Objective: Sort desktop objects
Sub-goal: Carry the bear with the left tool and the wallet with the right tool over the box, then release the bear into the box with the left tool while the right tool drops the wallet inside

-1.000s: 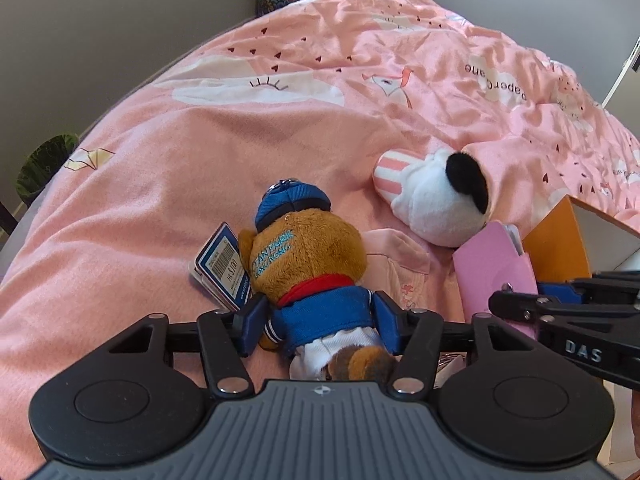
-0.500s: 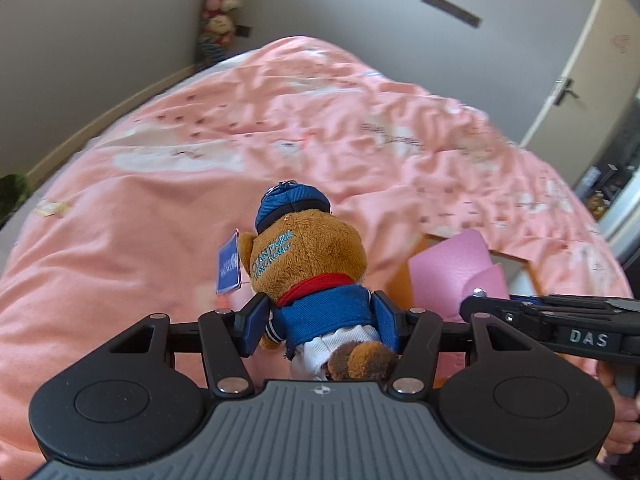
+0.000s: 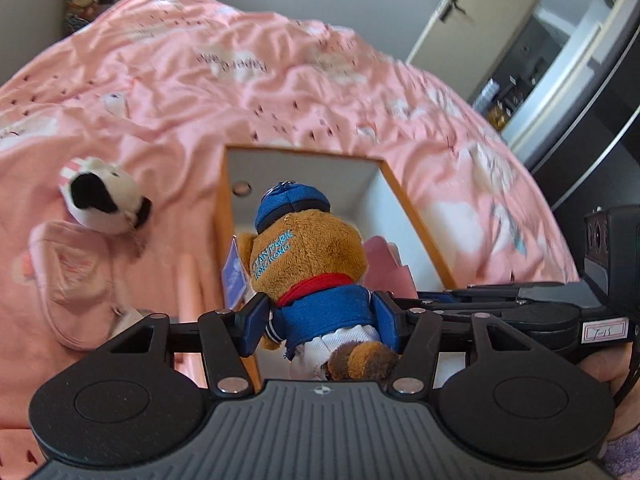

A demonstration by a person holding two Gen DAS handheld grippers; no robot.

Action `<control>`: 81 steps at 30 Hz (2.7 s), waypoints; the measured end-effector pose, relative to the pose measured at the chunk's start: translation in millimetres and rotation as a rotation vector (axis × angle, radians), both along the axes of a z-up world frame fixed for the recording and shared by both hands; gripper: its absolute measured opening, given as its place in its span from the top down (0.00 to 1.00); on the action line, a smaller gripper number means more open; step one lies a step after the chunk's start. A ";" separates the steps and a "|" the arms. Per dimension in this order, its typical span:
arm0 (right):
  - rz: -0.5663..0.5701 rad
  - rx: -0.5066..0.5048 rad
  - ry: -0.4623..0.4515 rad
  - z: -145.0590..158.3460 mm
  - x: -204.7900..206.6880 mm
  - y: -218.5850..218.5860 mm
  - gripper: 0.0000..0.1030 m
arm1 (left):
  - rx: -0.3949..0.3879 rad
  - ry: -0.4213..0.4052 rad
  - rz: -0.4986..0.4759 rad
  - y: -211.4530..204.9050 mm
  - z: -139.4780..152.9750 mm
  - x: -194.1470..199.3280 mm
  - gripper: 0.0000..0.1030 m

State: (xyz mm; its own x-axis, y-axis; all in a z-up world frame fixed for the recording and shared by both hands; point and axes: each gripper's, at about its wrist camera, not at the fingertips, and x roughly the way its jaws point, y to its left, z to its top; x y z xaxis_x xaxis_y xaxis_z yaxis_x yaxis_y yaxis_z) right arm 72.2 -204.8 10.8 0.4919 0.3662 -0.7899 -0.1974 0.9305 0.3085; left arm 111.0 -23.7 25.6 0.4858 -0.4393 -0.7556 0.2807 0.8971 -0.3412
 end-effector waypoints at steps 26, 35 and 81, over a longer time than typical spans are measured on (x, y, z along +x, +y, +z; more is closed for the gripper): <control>-0.038 -0.031 0.051 -47.2 -15.8 -17.6 0.77 | 0.340 0.127 -0.132 -62.6 -41.1 -9.3 0.36; -0.020 -0.044 0.047 -47.1 -15.2 -12.7 0.77 | 0.338 0.121 -0.143 -64.1 -41.9 -10.9 0.35; 0.049 -0.030 0.012 -21.6 88.9 40.1 0.76 | 0.109 0.040 0.196 75.3 -16.2 15.9 0.28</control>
